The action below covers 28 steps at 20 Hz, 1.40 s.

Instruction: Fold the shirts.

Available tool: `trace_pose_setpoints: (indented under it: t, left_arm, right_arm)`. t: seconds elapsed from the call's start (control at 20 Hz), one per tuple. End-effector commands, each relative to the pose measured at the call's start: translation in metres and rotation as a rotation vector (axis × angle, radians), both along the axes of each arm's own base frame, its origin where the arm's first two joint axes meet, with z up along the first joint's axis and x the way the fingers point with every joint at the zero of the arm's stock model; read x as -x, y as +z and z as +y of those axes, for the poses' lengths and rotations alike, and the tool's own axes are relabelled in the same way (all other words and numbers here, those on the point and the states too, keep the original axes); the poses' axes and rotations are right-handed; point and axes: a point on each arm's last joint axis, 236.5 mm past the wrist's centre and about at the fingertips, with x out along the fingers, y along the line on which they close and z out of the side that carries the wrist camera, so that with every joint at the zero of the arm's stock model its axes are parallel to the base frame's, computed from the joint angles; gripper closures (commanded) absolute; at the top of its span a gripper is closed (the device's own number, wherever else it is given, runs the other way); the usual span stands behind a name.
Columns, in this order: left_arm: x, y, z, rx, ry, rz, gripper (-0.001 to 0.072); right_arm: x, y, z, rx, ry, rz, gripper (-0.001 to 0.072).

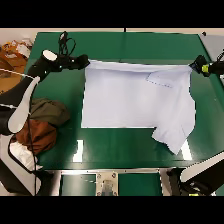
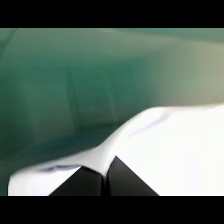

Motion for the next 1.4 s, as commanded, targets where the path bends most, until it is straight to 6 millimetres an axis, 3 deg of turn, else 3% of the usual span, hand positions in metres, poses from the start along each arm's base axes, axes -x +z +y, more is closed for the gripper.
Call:
trace_pose_setpoints:
  t: [0.0,0.25,0.35,0.5,0.65,0.95,1.0,1.05,1.1,1.25,1.35]
  left_arm:
    - [0.040,-0.054,0.007,-0.129,-0.110,0.191,0.0689]
    - [0.072,-0.082,0.007,-0.168,-0.204,0.320,0.0690]
    - [0.079,-0.089,0.007,-0.175,-0.225,0.351,0.0690]
    - [0.078,-0.091,0.006,-0.167,-0.217,0.358,0.0690]
    - [0.079,-0.088,0.001,-0.138,-0.217,0.364,0.0690]
    - [0.101,-0.088,-0.003,-0.104,-0.235,0.474,0.0688]
    - [0.104,-0.089,-0.003,-0.100,-0.232,0.490,0.0639]
    - [0.106,-0.089,-0.003,-0.097,-0.228,0.506,0.0301]
    - [0.110,-0.088,-0.003,-0.096,-0.234,0.525,0.0060]
    - [0.127,-0.087,0.016,-0.167,-0.244,0.612,0.0073]
    - [0.140,-0.080,0.048,-0.245,-0.220,0.707,0.0076]
  right_arm:
    - [0.050,-0.035,-0.001,0.025,0.109,0.203,0.0700]
    - [0.104,-0.066,-0.005,-0.075,0.145,0.368,0.0700]
    - [0.116,-0.073,-0.005,-0.102,0.146,0.399,0.0699]
    - [0.124,-0.085,0.003,-0.126,0.152,0.429,0.0699]
    - [0.119,-0.092,0.000,-0.113,0.128,0.418,0.0698]
    - [0.116,-0.091,-0.002,-0.110,0.113,0.411,0.0696]
    - [0.117,-0.091,-0.002,-0.112,0.113,0.412,0.0688]
    - [0.119,-0.090,-0.002,-0.126,0.097,0.426,0.0606]
    - [0.124,-0.089,-0.002,-0.147,0.082,0.447,0.0506]
    - [0.153,-0.084,-0.019,-0.167,0.029,0.545,0.0497]
    - [0.174,-0.075,-0.037,-0.179,-0.027,0.586,0.0536]
